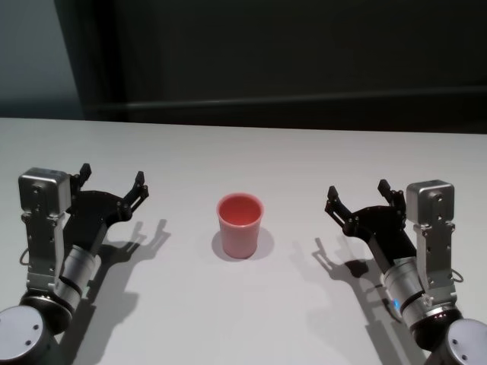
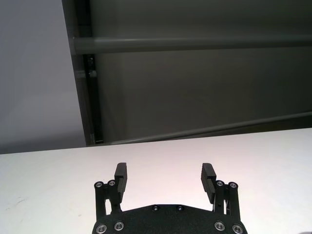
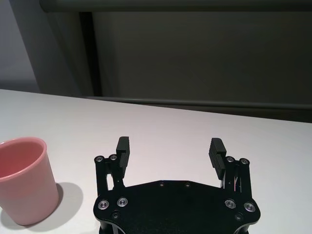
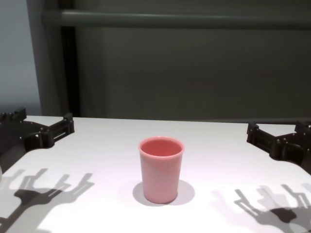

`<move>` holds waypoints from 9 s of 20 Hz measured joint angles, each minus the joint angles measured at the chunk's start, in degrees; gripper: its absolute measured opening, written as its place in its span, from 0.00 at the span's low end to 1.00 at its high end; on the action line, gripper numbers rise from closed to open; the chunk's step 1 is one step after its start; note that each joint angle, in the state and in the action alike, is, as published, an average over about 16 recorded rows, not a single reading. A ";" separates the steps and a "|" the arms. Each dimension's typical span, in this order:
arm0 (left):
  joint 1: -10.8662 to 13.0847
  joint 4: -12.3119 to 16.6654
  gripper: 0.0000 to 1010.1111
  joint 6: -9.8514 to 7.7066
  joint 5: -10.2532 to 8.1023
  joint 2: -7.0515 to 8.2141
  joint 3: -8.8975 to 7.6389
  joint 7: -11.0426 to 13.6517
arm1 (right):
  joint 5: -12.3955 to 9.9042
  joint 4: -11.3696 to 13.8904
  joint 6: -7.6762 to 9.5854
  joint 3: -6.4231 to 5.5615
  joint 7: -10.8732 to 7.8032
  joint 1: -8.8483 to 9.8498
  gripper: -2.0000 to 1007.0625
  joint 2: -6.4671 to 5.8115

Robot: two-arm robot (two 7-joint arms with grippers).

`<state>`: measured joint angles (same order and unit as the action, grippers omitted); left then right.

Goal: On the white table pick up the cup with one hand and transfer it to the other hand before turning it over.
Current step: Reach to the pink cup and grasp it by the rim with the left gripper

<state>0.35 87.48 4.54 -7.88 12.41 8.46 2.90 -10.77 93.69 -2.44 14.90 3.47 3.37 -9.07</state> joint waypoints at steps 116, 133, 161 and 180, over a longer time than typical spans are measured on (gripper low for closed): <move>-44.13 2.54 0.99 5.29 27.98 25.81 34.79 57.19 | 0.00 0.00 0.00 0.00 0.00 0.00 1.00 0.00; -51.10 -4.34 0.99 6.94 32.39 21.16 43.00 63.12 | 0.00 0.00 0.00 0.00 0.00 0.00 1.00 0.00; -56.54 -14.86 0.99 10.66 34.00 14.98 50.91 64.96 | 0.00 0.00 0.00 0.00 0.00 0.00 1.00 0.00; -57.47 -16.41 0.99 10.86 32.38 14.22 53.45 64.29 | 0.00 0.00 0.00 0.00 0.00 0.00 1.00 0.00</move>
<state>-57.11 71.07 15.41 24.51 26.63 61.91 67.20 -10.77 93.69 -2.44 14.90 3.47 3.37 -9.07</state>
